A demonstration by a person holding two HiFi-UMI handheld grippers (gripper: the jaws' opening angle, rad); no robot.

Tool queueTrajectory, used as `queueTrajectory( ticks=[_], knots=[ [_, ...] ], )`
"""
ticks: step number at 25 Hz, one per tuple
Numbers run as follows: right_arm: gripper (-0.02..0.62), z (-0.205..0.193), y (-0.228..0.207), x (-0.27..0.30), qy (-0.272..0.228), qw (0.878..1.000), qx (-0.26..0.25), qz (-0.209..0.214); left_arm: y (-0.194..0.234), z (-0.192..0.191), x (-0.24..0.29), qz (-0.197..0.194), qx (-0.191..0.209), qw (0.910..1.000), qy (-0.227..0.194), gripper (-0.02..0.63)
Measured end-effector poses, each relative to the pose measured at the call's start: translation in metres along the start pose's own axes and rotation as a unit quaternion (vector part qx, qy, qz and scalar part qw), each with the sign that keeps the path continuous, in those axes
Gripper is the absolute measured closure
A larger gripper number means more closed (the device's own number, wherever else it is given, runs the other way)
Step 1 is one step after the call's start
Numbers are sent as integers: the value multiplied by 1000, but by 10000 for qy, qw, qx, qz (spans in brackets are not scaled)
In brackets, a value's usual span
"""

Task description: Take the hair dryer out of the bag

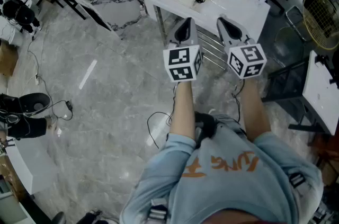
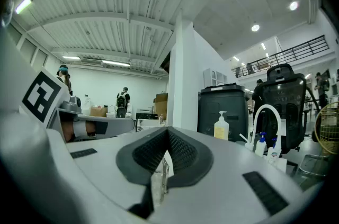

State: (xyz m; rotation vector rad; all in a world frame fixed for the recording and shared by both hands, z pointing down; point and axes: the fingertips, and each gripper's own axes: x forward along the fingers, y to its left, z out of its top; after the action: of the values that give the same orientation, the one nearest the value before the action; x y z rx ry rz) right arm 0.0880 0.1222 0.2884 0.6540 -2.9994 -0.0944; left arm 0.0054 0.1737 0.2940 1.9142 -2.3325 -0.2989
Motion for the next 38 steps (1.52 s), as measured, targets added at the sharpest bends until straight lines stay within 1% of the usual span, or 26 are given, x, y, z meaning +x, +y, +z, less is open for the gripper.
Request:
queueTrajectory(
  ticks=[2, 4, 7, 13, 18, 22, 26, 29, 35, 38],
  knots=[
    [597, 4, 0, 2, -175, 9996, 233, -36, 4, 3, 0, -28, -32, 10000, -3, 603],
    [597, 6, 0, 5, -218, 9992, 331, -68, 4, 5, 0, -95, -27, 10000, -5, 603],
    [597, 6, 0, 9, -144, 9993, 271, -218, 2, 11, 1, -223, 40, 9997, -26, 603],
    [597, 15, 2, 8, -220, 9989, 176, -361, 19, 30, 3, -198, -36, 9995, -244, 603],
    [597, 22, -12, -5, -250, 9975, 162, -636, 10, 37, 8, -416, -37, 9988, -257, 603],
    [597, 23, -22, -8, -220, 9967, 169, -769, 4, 37, 13, -561, -11, 9982, -221, 603],
    [596, 28, -17, -1, -224, 9970, 132, -735, 13, 43, 13, -604, -63, 9979, -235, 603],
    [595, 29, -13, 5, -237, 9974, 86, -677, 22, 44, 13, -529, -70, 9982, -277, 603],
    [596, 38, -27, 18, -339, 9969, 127, -701, 37, 52, 25, -467, -39, 9983, -359, 603],
    [596, 36, -28, 32, -355, 9973, 158, -626, 44, 52, 34, -445, 8, 9984, -336, 603]
  ],
)
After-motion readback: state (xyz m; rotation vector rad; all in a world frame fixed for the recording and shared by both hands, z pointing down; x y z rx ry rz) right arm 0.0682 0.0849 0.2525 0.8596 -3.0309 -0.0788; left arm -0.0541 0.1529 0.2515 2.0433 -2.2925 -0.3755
